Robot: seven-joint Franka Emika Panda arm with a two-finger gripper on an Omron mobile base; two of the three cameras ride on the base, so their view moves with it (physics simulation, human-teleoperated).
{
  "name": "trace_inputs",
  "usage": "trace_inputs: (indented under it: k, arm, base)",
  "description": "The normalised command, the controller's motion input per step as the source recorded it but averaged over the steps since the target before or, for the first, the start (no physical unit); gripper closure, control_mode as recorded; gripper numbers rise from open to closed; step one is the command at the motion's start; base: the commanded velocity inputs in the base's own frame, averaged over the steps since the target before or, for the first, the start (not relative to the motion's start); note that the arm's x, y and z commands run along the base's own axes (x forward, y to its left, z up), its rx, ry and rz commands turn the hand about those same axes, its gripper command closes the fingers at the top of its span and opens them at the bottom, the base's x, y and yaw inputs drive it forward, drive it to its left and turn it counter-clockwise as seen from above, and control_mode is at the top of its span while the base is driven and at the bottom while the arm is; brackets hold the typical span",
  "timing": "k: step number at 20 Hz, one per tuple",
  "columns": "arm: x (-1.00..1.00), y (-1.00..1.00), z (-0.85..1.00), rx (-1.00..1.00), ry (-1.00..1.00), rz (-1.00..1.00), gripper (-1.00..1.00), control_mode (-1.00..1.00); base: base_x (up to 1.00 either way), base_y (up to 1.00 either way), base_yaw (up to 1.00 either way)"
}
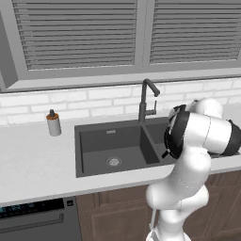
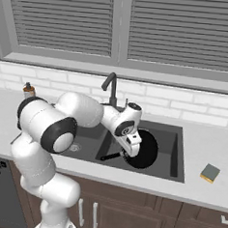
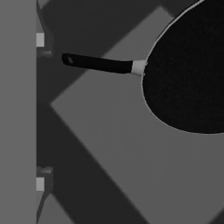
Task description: Pick the pan and sponge and place them into the sink. Then turn on the water.
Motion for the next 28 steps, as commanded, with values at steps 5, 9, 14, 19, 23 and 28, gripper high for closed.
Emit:
trace_inputs:
  k: [5, 9, 14, 19, 23, 28]
  arm:
    - [-0.62, -0.39, 0.15, -0.10, 0.00, 0.00, -1.00, -1.00]
    - [-0.49, -0.41, 0.07, -0.11, 0.00, 0.00, -1.00, -1.00]
    - [-0.34, -0.50, 0.06, -0.09, 0.00, 0.00, -1.00, -1.00]
    - [0.00, -0.54, 0.31, -0.01, 0.00, 0.00, -1.00, -1.00]
    - [0.03, -0.47, 0.54, 0.00, 0.00, 0.00, -1.00, -1.00]
    - [0.02, -0.43, 0.52, 0.00, 0.01, 0.00, -1.00, -1.00]
  base:
    - [0.00, 0.00, 0.00]
    - [0.00, 0.00, 0.00]
    - [0.00, 0.00, 0.00]
    - [0.00, 0.00, 0.00]
    - [0.00, 0.00, 0.00]
    - [0.00, 0.00, 0.00]
